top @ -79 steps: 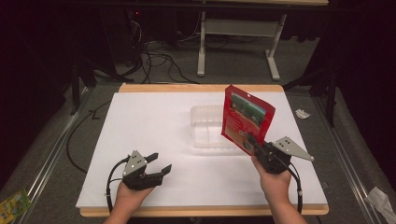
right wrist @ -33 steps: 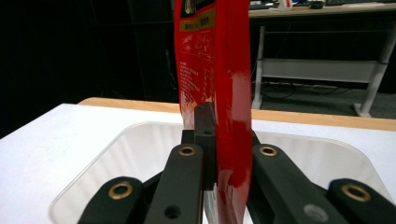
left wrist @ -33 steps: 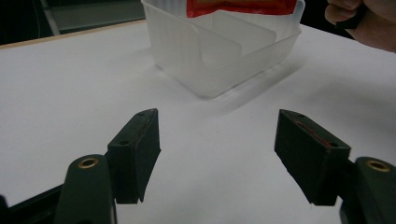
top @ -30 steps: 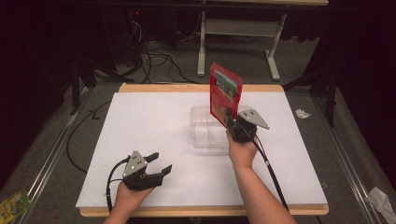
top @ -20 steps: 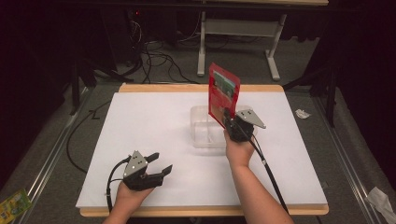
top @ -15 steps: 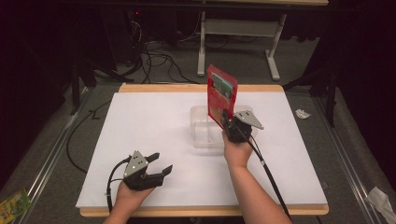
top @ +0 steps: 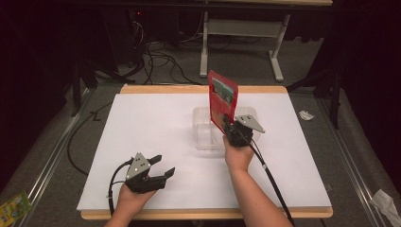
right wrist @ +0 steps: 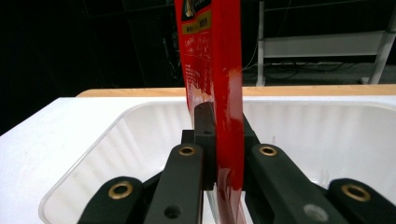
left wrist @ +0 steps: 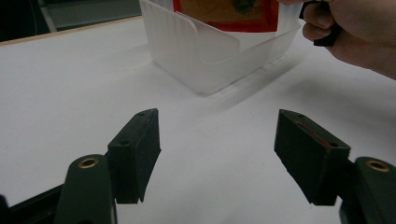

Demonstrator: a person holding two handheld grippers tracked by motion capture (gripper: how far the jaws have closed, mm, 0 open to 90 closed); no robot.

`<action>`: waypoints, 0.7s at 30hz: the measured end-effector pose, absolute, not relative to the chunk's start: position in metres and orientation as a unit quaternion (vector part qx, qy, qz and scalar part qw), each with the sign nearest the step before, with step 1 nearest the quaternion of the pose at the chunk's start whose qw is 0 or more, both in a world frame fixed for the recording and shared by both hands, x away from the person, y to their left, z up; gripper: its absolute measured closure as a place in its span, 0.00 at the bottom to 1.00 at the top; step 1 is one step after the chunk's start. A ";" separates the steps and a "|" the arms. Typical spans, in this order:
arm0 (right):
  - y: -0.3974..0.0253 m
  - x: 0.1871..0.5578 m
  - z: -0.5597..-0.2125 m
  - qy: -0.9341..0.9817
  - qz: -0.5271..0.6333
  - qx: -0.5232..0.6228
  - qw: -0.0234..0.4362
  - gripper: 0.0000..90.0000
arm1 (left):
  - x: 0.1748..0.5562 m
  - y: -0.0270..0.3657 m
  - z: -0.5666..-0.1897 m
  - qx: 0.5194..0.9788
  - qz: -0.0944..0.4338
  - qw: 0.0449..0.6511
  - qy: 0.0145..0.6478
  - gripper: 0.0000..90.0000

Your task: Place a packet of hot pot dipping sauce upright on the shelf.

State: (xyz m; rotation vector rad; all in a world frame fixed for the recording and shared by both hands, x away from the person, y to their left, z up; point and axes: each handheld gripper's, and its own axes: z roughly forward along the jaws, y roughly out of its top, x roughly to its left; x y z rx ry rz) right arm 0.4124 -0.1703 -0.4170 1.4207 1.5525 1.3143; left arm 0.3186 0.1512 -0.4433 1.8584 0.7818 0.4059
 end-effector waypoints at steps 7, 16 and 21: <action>-0.172 0.413 -0.420 0.590 0.503 0.546 0.318 0.97 | 0.318 0.151 -0.443 0.776 0.168 0.514 0.324 0.35; -0.173 0.411 -0.427 0.590 0.505 0.546 0.314 0.97 | 0.318 0.151 -0.443 0.776 0.168 0.514 0.324 0.35; -0.175 0.409 -0.438 0.604 0.492 0.544 0.312 0.96 | 0.319 0.150 -0.444 0.778 0.167 0.513 0.322 0.35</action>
